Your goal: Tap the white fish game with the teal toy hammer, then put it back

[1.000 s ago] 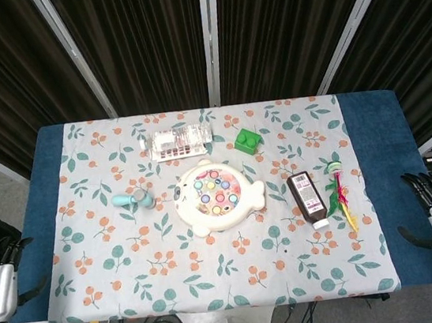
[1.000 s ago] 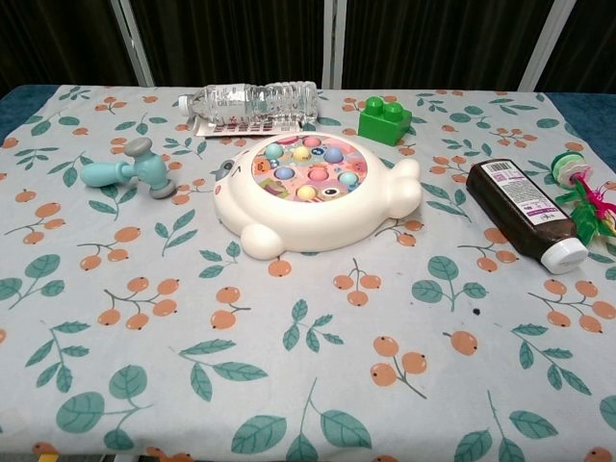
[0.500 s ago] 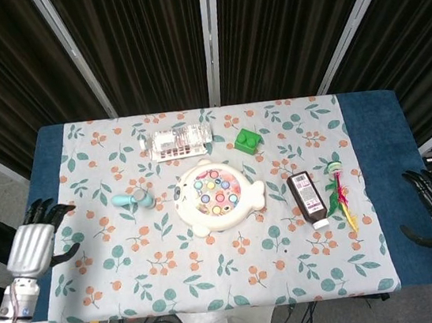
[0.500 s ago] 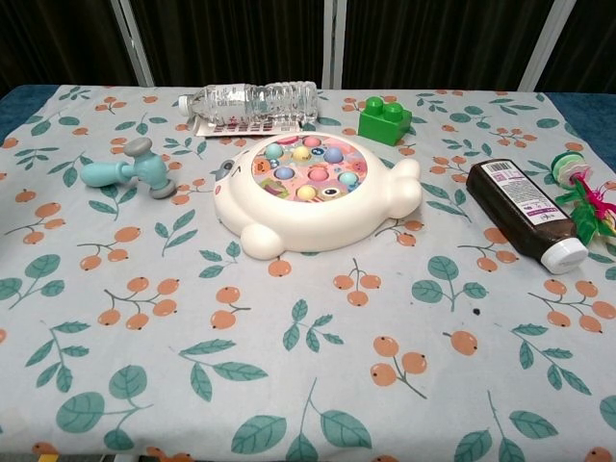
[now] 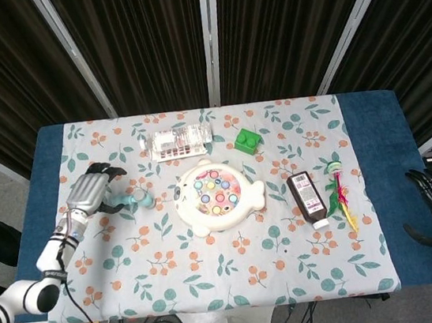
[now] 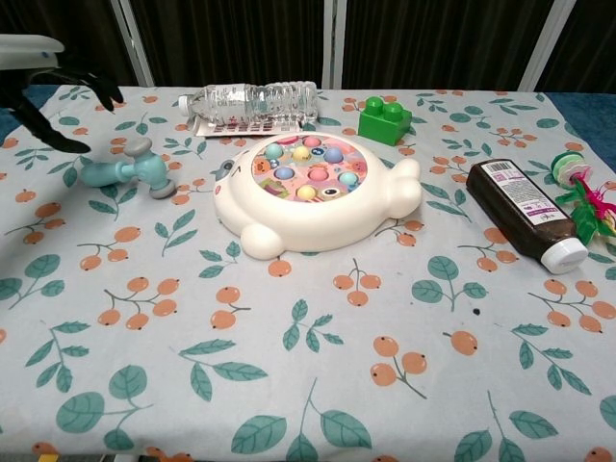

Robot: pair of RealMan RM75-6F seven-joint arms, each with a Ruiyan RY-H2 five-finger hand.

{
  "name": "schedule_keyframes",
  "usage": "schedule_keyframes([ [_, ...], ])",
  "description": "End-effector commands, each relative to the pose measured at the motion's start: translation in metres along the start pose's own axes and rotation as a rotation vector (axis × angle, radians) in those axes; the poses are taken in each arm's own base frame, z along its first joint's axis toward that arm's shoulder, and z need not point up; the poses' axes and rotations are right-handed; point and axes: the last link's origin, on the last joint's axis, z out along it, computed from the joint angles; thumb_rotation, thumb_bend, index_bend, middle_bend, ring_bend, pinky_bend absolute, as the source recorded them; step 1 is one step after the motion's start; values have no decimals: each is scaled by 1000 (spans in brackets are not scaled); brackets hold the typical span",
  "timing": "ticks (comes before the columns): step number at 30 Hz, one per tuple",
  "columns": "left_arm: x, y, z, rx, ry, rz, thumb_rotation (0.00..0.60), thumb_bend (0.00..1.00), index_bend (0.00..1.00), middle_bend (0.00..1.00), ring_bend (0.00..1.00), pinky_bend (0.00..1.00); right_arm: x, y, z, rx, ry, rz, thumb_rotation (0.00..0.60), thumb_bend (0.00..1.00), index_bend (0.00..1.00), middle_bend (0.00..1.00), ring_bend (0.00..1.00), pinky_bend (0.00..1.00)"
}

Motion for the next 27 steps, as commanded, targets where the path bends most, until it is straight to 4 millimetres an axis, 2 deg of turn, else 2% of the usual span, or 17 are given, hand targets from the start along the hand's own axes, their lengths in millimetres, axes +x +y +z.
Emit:
schedule_keyframes([
  [1, -9, 8, 10, -7, -32, 1, 600, 211, 261, 245, 90, 78, -2, 0, 1, -1, -5, 8, 600, 143, 0, 84, 0, 0],
  [11, -28, 17, 20, -12, -91, -13, 600, 218, 331, 254, 91, 82, -6, 3, 4, -9, -18, 17, 600, 143, 0, 84, 0, 0],
  [15, -31, 17, 23, -4, -87, -29, 600, 270, 371, 270, 110, 83, -7, 4, 5, -13, -21, 17, 600, 143, 0, 84, 0, 0],
  [27, -42, 15, 24, 12, -104, -50, 600, 329, 417, 280, 116, 83, -9, 4, 6, -15, -28, 19, 600, 143, 0, 85, 0, 0],
])
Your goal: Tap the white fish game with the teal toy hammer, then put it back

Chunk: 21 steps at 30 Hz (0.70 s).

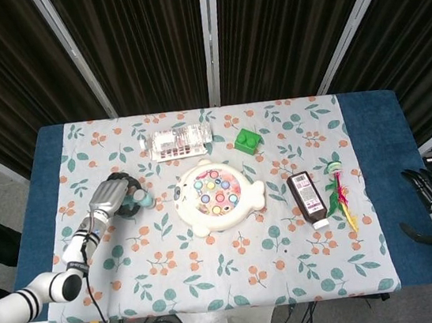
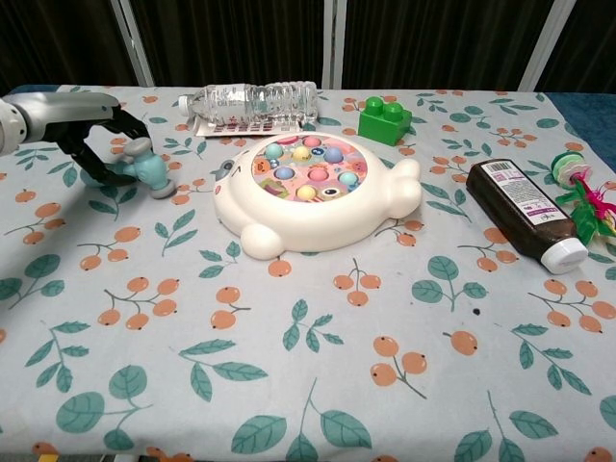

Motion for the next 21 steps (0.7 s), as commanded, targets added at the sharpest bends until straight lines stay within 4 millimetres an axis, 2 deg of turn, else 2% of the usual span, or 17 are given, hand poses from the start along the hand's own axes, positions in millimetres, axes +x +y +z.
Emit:
schedule_keyframes([
  [1, -2, 1, -1, -5, 3, -8, 600, 330, 421, 280, 116, 86, 0, 0, 0, -1, 0, -1, 600, 143, 0, 85, 0, 0],
  [21, -4, 0, 2, -10, 36, -20, 600, 331, 474, 306, 142, 99, -1, -1, 2, -3, -9, -8, 600, 143, 0, 90, 0, 0],
])
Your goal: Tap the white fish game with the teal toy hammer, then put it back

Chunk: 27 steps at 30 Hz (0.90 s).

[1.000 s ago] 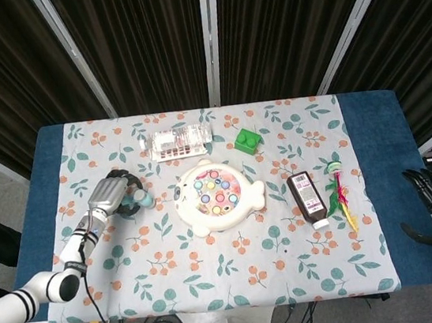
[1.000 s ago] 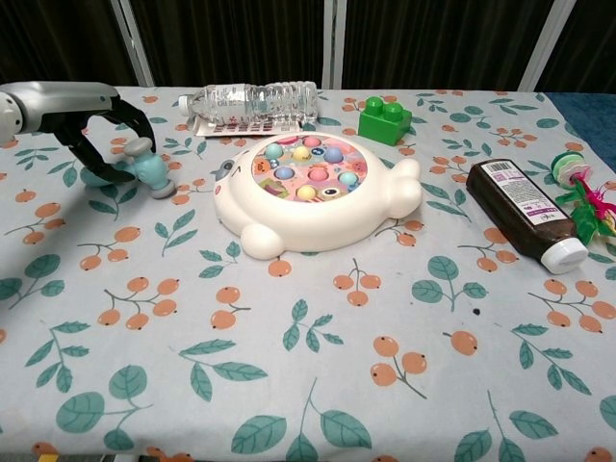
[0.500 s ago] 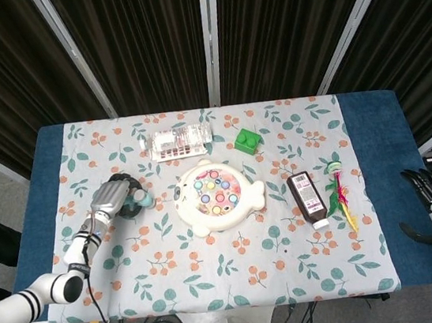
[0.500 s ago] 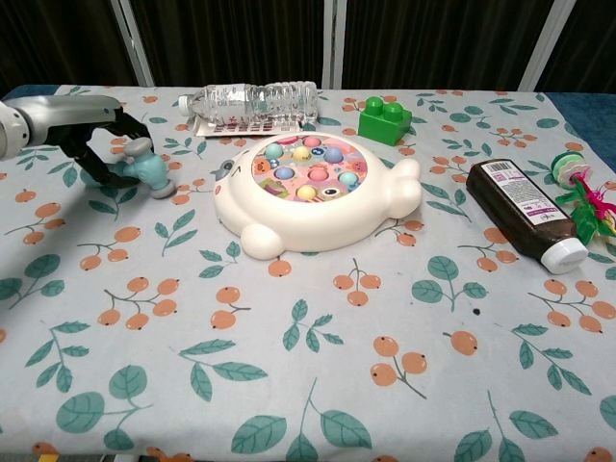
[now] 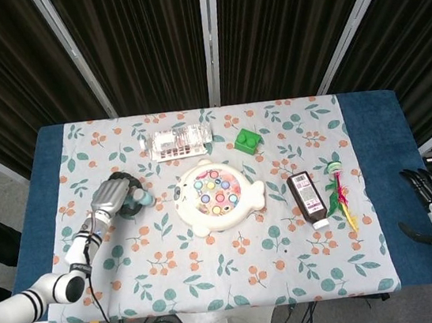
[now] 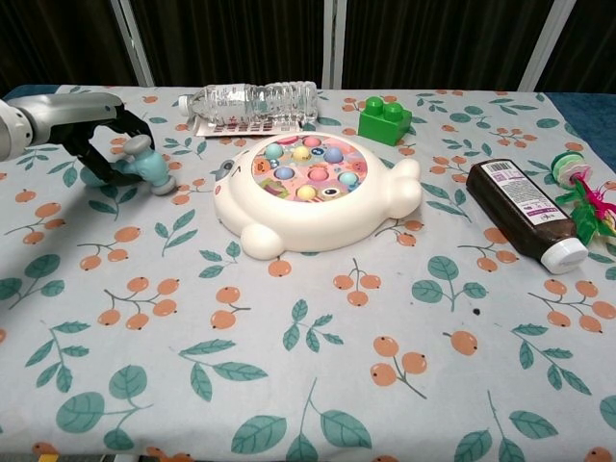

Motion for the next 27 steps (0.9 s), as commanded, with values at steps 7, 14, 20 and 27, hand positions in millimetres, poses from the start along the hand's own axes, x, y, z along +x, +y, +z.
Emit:
schedule_keyframes([
  [7, 0, -3, -2, -5, 25, -5, 600, 379, 512, 330, 165, 137, 0, -2, 0, 2, -4, -1, 600, 143, 0, 91, 0, 0],
  [14, 2, -9, -4, -17, 71, -20, 600, 501, 564, 409, 241, 210, 1, -3, -1, 4, -1, -5, 600, 143, 0, 96, 0, 0],
  [20, 6, -13, -10, -45, 108, -15, 600, 547, 581, 494, 351, 340, 1, -4, -2, 6, 3, -6, 600, 143, 0, 98, 0, 0],
  [27, 16, -11, -13, -112, 159, 21, 600, 579, 601, 590, 464, 470, 2, -6, -4, 8, 8, -9, 600, 143, 0, 100, 0, 0],
])
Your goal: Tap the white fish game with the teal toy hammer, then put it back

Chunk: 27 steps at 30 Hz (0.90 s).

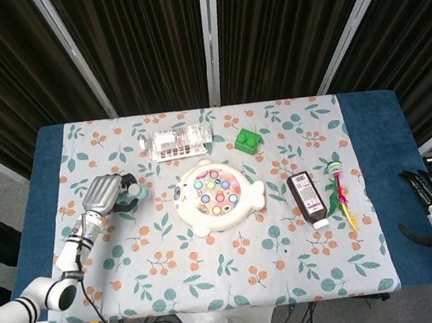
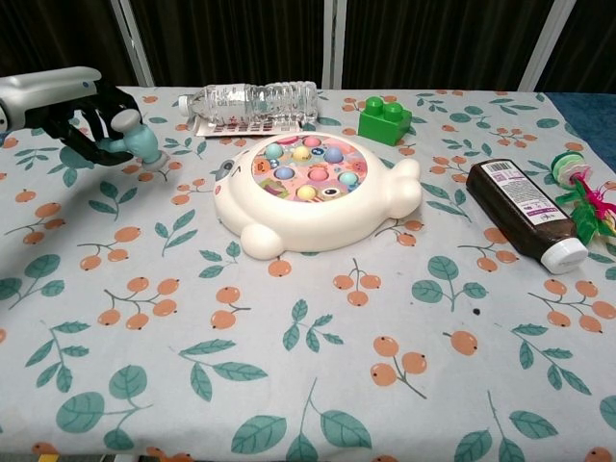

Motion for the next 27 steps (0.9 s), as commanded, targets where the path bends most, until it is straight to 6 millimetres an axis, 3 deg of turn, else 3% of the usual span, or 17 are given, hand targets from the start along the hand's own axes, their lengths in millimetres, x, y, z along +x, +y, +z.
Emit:
schedule_keyframes([
  [1, 8, 2, 1, -37, 19, 16, 600, 580, 601, 594, 468, 473, 0, 0, -1, 0, 1, -1, 600, 143, 0, 100, 0, 0],
  [12, 36, 42, 17, -220, 31, 96, 600, 601, 629, 635, 517, 557, 0, 0, -7, -9, 10, -1, 600, 143, 0, 102, 0, 0],
  [19, 43, 84, 32, -344, -66, 161, 600, 600, 632, 638, 519, 560, 0, 3, -10, -20, 16, 1, 600, 143, 0, 102, 0, 0],
  [27, 48, 124, 54, -364, -164, 199, 600, 607, 632, 637, 519, 559, 7, 2, -10, -13, 40, -16, 600, 143, 0, 103, 0, 0],
])
